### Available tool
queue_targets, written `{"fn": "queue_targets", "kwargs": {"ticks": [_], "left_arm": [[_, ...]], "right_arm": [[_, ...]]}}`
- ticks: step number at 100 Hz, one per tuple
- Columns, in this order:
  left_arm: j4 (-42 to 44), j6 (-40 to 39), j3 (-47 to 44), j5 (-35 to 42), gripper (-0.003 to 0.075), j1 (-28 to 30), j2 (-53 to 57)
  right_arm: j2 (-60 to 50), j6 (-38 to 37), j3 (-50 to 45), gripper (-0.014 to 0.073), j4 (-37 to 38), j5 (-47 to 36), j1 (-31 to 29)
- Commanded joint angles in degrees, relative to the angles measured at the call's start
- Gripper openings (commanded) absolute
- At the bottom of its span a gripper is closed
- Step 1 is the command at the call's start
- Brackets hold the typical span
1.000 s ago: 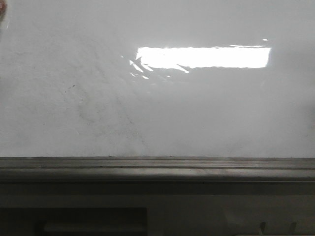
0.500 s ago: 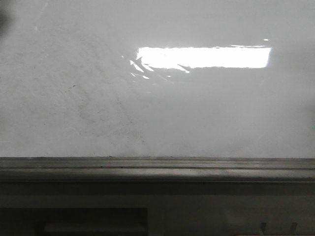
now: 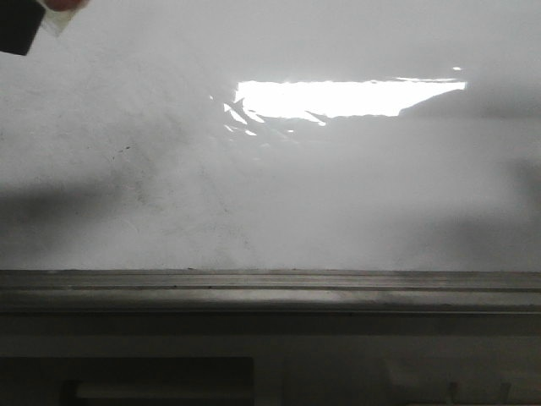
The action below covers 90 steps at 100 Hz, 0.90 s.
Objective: Write number 6 on whiteboard
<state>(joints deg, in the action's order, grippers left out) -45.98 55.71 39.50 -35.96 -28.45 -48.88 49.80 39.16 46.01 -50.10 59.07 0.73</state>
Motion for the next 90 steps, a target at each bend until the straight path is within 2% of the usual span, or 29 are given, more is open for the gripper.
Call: {"fn": "queue_targets", "kwargs": {"ticks": [1, 30, 56, 90], "left_arm": [[-1.7, -1.2, 2.2, 4.3, -0.002, -3.3, -1.5], [-1.5, -1.2, 2.7, 9.4, -0.002, -13.8, -9.1], [-0.7, -1.2, 8.0, 12.9, -0.002, -20.2, -15.9], [-0.3, -1.2, 14.5, 13.5, -0.002, -22.8, -21.5]], "right_arm": [[2.8, 2.1, 4.8, 0.0431, -5.4, 2.7, 0.1], [10.9, 2.6, 15.4, 0.0431, -6.8, 14.1, 1.4], [13.4, 1.1, 19.5, 0.0431, -4.2, 13.0, 8.0], [14.9, 1.1, 19.6, 0.0431, -3.8, 13.1, 8.7]]}}
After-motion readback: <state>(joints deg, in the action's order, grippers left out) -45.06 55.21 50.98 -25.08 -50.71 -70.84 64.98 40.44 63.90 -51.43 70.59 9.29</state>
